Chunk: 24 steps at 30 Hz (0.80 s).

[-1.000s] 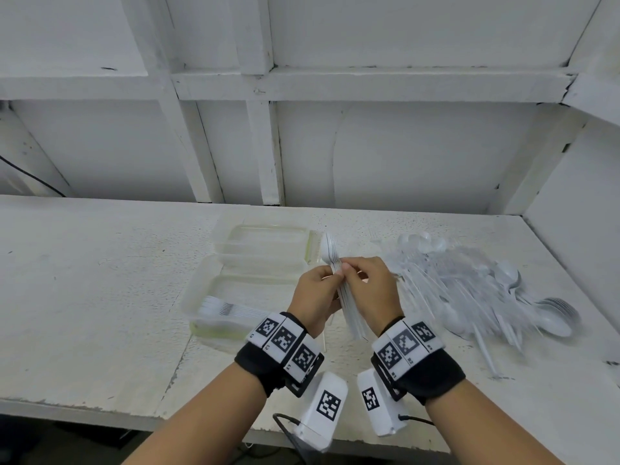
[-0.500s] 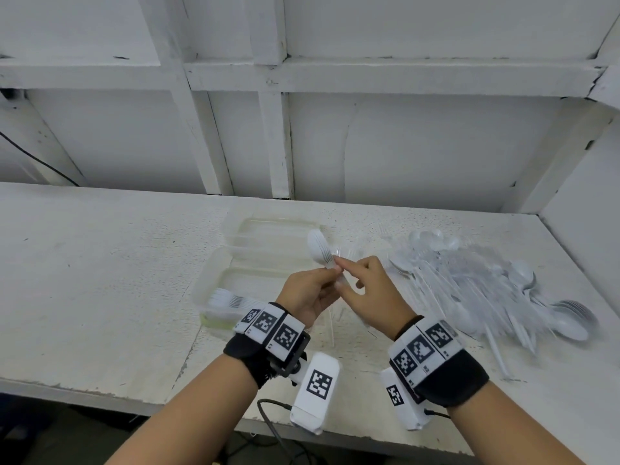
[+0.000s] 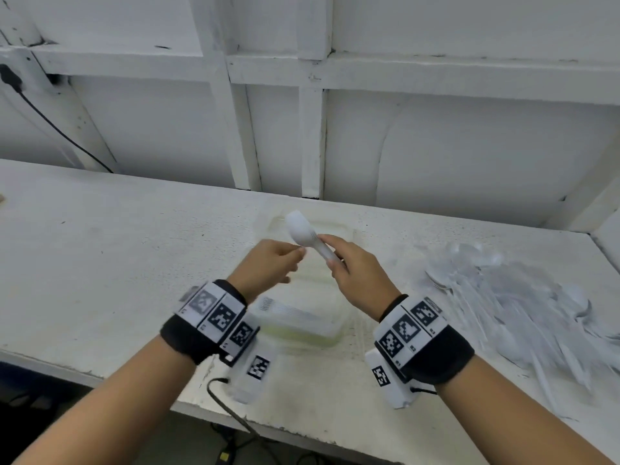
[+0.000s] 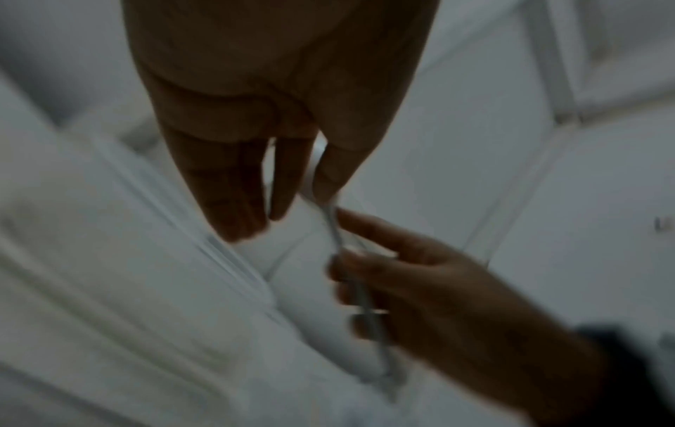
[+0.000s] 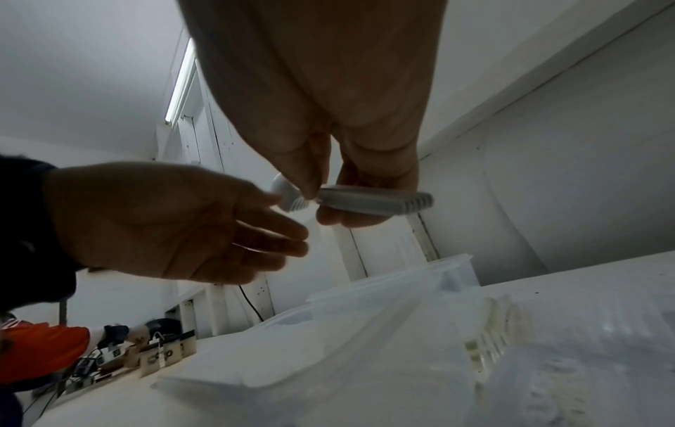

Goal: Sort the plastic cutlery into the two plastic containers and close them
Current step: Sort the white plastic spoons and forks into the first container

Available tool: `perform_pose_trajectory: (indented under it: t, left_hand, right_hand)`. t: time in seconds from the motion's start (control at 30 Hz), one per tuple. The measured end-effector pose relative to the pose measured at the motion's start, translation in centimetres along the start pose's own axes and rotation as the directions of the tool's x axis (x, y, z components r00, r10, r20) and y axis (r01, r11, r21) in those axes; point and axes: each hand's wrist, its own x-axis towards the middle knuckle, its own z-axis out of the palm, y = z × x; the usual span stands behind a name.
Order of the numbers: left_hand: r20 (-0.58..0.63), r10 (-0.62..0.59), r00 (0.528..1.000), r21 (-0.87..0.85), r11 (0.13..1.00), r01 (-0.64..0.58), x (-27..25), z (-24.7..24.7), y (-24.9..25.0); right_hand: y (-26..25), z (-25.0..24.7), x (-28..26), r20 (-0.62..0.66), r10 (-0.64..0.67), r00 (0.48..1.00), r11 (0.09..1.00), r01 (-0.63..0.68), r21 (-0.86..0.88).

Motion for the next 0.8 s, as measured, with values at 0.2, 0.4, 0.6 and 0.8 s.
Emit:
perform_pose_trajectory:
  t: [0.2, 0.4, 0.6, 0.8]
  left_hand:
    - [-0.144, 0.057, 0.988, 0.506, 0.862, 0.023, 2.5, -7.1, -4.5]
    - [-0.075, -0.208, 0.975, 0.284, 0.933, 0.221, 3.9, -6.5, -6.7]
    - [-0.089, -0.232, 0.969, 0.187, 0.951, 0.245, 4.6, -5.8, -7.0]
    - [-0.096, -0.232, 0.968, 0.161, 0.956, 0.245, 4.5, -5.8, -7.2]
  right_hand:
    - [-0.4, 2.8, 3.4, 0.238, 0.040, 0.970, 0.988, -0.002, -0.156]
    - [0.2, 5.5, 4.5, 0.453, 0.146, 0.879, 0.940, 0.021, -0.342]
    - [1.2, 7.1, 4.1, 0.519, 0.262, 0.813, 0.917, -0.041, -0.398]
    - [1.5, 7.7, 4.3, 0.505, 0.253, 0.825, 0.909, -0.025, -0.415]
